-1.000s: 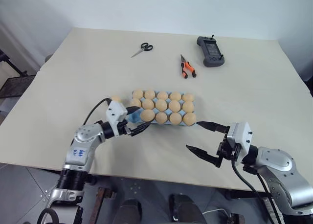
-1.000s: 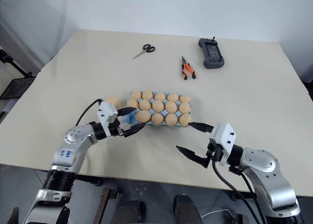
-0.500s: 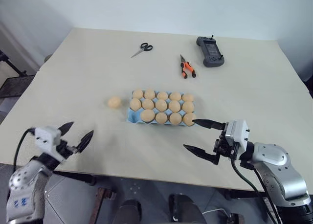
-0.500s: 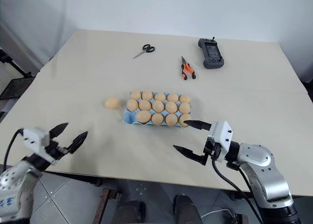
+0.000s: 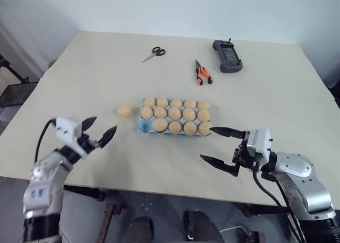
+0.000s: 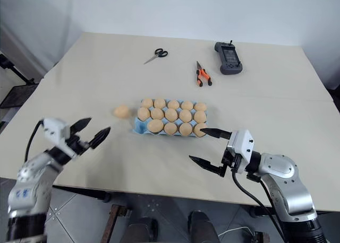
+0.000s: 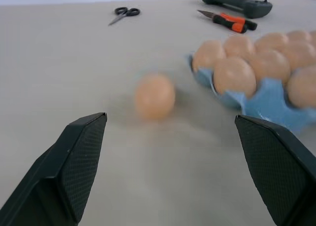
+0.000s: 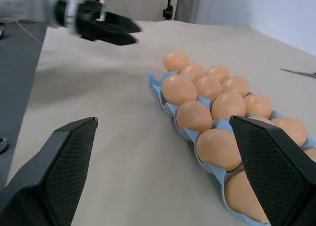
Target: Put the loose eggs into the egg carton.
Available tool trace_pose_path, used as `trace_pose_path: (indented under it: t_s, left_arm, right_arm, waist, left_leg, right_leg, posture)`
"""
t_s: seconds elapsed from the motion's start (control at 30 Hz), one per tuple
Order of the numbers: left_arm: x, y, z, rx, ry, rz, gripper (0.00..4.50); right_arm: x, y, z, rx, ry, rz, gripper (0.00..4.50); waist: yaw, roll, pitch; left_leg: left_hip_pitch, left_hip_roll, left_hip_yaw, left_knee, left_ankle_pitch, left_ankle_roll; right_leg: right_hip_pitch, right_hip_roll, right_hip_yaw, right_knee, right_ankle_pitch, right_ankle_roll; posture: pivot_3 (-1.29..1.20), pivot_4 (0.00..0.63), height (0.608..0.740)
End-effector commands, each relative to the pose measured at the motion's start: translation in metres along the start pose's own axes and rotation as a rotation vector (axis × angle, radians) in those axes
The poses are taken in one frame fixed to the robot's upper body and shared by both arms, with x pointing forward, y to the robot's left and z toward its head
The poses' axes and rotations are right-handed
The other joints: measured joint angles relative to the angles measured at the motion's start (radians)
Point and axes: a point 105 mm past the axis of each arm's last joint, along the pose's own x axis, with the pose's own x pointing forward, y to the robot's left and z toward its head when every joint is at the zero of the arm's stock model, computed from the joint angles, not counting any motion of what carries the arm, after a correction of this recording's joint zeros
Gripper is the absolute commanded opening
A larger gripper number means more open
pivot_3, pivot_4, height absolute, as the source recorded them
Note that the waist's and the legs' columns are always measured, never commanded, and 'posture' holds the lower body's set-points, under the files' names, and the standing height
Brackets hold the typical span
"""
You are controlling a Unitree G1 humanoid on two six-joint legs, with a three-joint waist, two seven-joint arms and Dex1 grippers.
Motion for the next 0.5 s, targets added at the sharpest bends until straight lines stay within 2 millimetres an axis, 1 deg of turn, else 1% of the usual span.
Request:
trace_pose_path:
  t_s: [0.03,0.07,0.13,0.27,0.37,0.5]
  left_arm:
    - [0.033,0.014,0.01,0.042,0.006,0.025,4.4]
    - [0.044,0.02,0.012,0.058,0.013,0.037,4.4]
    - [0.059,0.027,0.011,0.067,0.037,0.045,4.4]
    - [0.079,0.027,0.002,0.059,0.084,0.015,4.4]
    - [0.088,0.022,-0.006,0.03,0.118,-0.028,4.4]
    - [0.092,0.015,-0.012,0.001,0.13,-0.076,4.4]
  right_arm:
    - [0.0,-0.002,0.009,-0.021,-0.023,0.0,4.5]
    - [0.0,-0.002,0.009,-0.022,-0.025,-0.002,4.5]
    - [0.001,-0.002,0.01,-0.023,-0.027,-0.003,4.5]
    - [0.003,-0.001,0.011,-0.022,-0.035,-0.013,4.5]
    - [0.003,0.0,0.012,-0.017,-0.04,-0.021,4.5]
    - [0.003,0.002,0.014,-0.007,-0.052,-0.028,4.5]
  waist:
    - [0.0,0.0,0.0]
    - [0.002,0.0,0.0]
    - [0.004,-0.001,0.0]
    - [-0.001,-0.001,0.0]
    - [0.002,-0.001,0.0]
    - [0.004,-0.001,0.001]
  left_leg:
    - [0.0,0.0,0.0,0.0,0.0,0.0]
    - [0.0,0.0,0.0,0.0,0.0,0.0]
    - [-0.001,0.0,0.0,0.001,0.0,-0.001]
    - [-0.001,-0.001,0.002,0.001,0.0,-0.001]
    - [-0.002,0.0,0.002,0.001,0.0,-0.001]
    - [-0.003,0.0,0.002,0.001,0.0,-0.001]
  right_leg:
    - [-0.001,0.0,0.0,0.001,0.0,0.0]
    - [-0.001,0.0,0.0,0.001,0.0,0.0]
    - [-0.001,0.001,-0.001,0.002,0.0,0.001]
    - [-0.002,0.001,-0.001,0.002,0.001,0.002]
    - [-0.004,0.001,-0.001,0.002,0.001,0.002]
    - [-0.004,0.001,-0.001,0.001,0.001,0.002]
  posture:
    - [0.0,0.15,0.74]
    - [0.0,0.15,0.74]
    - [0.0,0.15,0.74]
    - [0.0,0.15,0.74]
    - [0.0,0.15,0.74]
    - [0.0,0.15,0.74]
